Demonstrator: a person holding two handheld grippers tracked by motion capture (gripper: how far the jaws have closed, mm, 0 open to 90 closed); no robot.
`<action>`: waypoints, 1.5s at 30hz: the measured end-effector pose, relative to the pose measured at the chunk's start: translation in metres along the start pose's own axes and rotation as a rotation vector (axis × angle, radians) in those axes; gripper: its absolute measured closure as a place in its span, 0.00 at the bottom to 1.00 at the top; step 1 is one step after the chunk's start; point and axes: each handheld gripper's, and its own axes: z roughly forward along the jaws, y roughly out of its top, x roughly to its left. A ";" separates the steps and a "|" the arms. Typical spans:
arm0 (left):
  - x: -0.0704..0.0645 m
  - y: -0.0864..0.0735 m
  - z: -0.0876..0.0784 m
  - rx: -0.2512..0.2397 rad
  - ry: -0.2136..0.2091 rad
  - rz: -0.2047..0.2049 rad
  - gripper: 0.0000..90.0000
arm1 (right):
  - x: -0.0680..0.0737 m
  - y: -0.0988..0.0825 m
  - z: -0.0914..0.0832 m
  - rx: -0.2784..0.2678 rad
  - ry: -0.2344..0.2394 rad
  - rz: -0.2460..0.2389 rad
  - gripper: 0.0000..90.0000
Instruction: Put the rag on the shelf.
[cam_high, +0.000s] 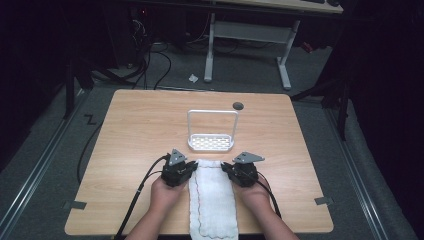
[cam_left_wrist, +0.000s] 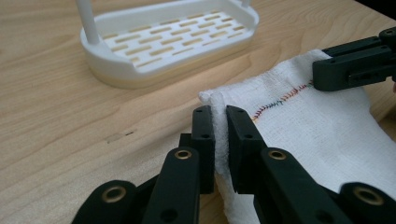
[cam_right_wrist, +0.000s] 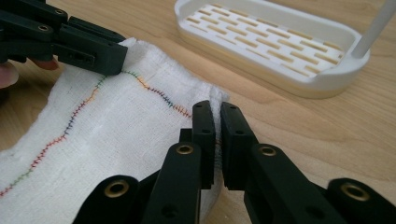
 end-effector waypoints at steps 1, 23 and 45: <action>-0.002 0.001 -0.003 -0.009 0.002 0.004 0.92 | 0.001 0.000 -0.002 -0.006 -0.001 -0.007 0.96; -0.021 0.059 -0.048 -0.203 -0.053 0.026 0.93 | 0.006 0.040 -0.060 -0.193 -0.025 -0.046 0.96; -0.030 0.137 -0.091 -0.360 -0.041 0.108 0.93 | 0.004 0.114 -0.108 -0.387 -0.081 -0.095 0.96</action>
